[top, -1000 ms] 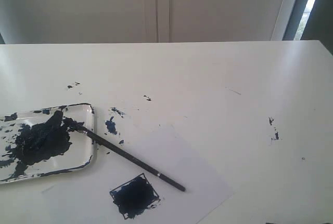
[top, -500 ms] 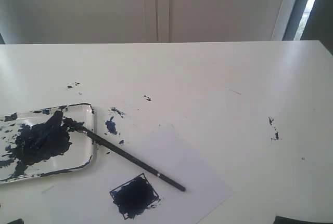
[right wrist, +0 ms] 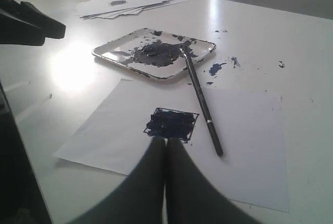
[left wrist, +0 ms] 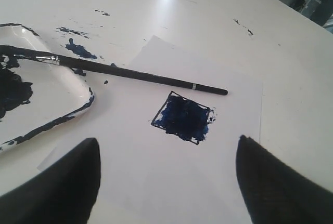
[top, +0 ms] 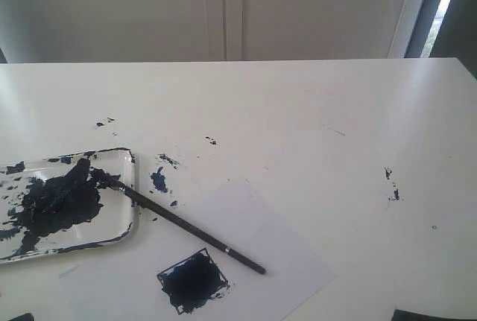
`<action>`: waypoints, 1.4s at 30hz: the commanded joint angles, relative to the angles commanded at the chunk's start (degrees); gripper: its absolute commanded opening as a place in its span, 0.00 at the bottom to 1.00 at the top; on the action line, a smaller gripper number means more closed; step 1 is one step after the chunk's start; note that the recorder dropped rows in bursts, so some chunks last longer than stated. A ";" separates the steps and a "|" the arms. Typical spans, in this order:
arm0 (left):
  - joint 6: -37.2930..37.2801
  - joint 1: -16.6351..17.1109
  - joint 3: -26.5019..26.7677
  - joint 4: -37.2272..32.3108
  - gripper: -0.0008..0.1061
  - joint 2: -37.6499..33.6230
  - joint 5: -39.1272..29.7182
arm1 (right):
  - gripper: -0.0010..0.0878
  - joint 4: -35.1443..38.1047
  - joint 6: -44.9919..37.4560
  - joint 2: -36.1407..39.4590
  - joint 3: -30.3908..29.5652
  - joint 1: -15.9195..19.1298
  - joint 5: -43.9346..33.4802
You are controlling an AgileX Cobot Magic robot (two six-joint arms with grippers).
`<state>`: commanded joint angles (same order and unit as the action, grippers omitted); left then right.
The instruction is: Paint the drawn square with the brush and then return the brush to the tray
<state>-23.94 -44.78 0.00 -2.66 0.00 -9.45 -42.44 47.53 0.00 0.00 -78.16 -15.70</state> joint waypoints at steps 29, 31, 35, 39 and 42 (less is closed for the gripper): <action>0.00 0.00 0.00 0.00 0.71 0.00 0.00 | 0.01 30.90 -36.22 0.00 0.00 0.00 2.46; 0.00 0.00 0.00 0.00 0.71 0.00 0.00 | 0.01 38.91 -43.69 0.00 0.00 0.00 0.17; 0.00 0.00 0.00 0.00 0.71 0.00 0.00 | 0.01 45.46 -49.85 0.00 0.00 0.00 -2.68; 0.00 0.00 0.00 0.00 0.71 0.00 0.00 | 0.01 45.46 -50.42 0.00 0.00 0.00 -2.68; 0.00 0.00 0.00 0.00 0.71 0.00 0.00 | 0.01 45.46 -49.89 0.00 0.00 0.00 -2.93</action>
<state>-23.94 -44.78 0.00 -2.66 0.00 -9.45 3.02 -2.36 0.00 0.00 -78.16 -18.63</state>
